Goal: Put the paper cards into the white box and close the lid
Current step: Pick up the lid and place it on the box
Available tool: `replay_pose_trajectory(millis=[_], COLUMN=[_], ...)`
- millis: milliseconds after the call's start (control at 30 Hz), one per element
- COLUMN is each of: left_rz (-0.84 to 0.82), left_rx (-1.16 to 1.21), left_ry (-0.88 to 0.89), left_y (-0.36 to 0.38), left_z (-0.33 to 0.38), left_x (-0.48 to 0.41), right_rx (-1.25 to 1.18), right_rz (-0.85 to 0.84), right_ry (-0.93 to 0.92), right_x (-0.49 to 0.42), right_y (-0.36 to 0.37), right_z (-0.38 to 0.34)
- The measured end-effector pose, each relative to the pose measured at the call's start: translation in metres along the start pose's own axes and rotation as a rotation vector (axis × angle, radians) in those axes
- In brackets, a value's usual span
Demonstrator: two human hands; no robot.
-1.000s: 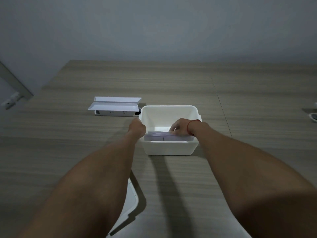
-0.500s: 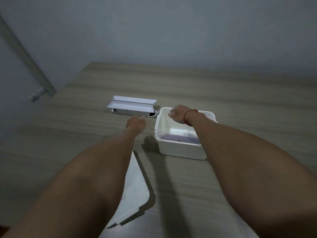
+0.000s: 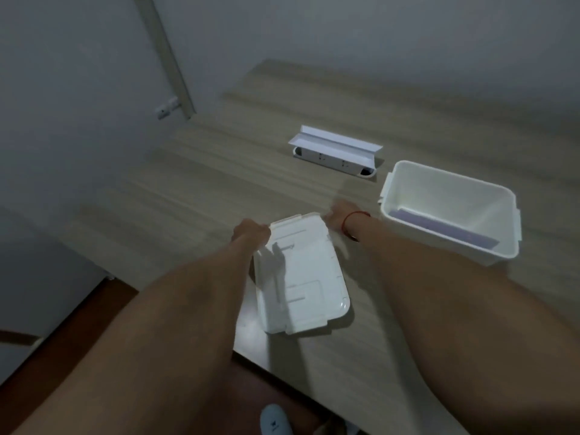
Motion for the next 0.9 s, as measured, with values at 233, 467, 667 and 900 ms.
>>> replay_pose_trajectory(millis=[233,467,667,900], left_rz=[-0.087,-0.188,-0.07,0.163], left_rx=[0.206,0.538,0.673,0.166], left_ry=[-0.156,-0.216,0.209,0.736], left_y=[0.041,0.054,-0.029,-0.132], left_z=[-0.058,-0.067,0.017,0.14], left_x=[0.0,0.005,0.024,0.088], right_rx=[-0.011,-0.221,-0.652,-1.338], right_rz=[-0.091,-0.109,0.106,0.191], right_ry=[0.126,0.249,0.131,-0.015], right_x=[0.004,0.009,0.02,0.041], right_y=[0.074,0.089,-0.004,-0.126], right_z=[0.023,0.035,-0.011,-0.067])
Point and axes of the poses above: each hand's wrist, its own x-axis away from the middle knuckle, its own y-axis out of the palm, z = x × y, the point moved 8 cm from there along -x, towards the middle knuckle, and after that the axes turned 6 degrees about -z, right-handed, at the moved point
